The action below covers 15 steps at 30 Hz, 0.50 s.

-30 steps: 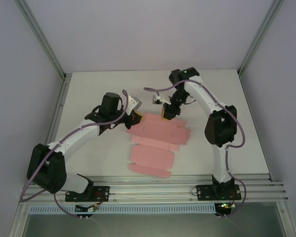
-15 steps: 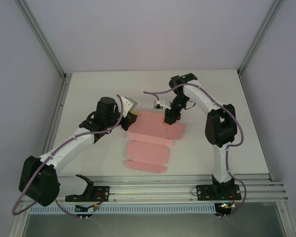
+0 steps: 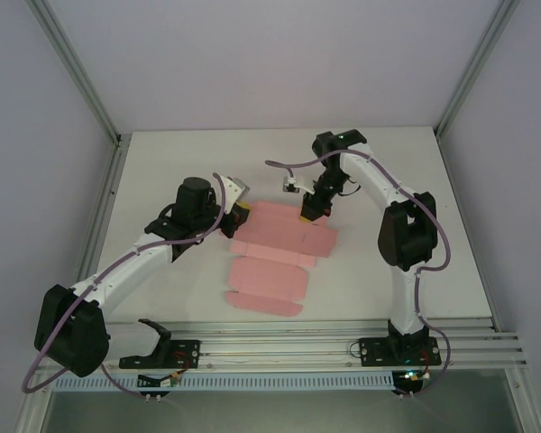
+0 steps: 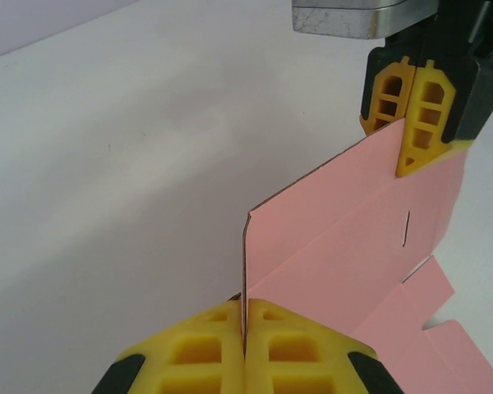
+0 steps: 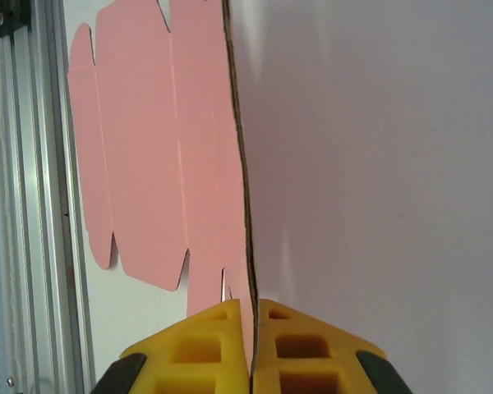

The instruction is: Assemble paper box

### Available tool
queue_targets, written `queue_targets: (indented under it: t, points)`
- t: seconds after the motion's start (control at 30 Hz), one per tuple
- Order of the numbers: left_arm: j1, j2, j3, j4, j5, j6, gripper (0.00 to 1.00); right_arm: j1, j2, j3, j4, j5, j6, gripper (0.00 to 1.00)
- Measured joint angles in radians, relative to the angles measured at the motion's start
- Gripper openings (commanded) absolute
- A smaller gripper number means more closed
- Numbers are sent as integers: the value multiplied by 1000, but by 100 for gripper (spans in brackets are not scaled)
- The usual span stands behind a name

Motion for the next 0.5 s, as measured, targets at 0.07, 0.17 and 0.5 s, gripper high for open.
queue_targets:
  t: [0.07,0.17,0.5]
  points:
    - [-23,11,-5,32,-67,-30,0,5,0,0,17,1,24,0]
    - [-95,43,-31,131,-246,-84,0,5,-9,-20,54,2,85,0]
    - [-352,252,-67,397,-866,-111,0,57,-60,-117,142,84,352,0]
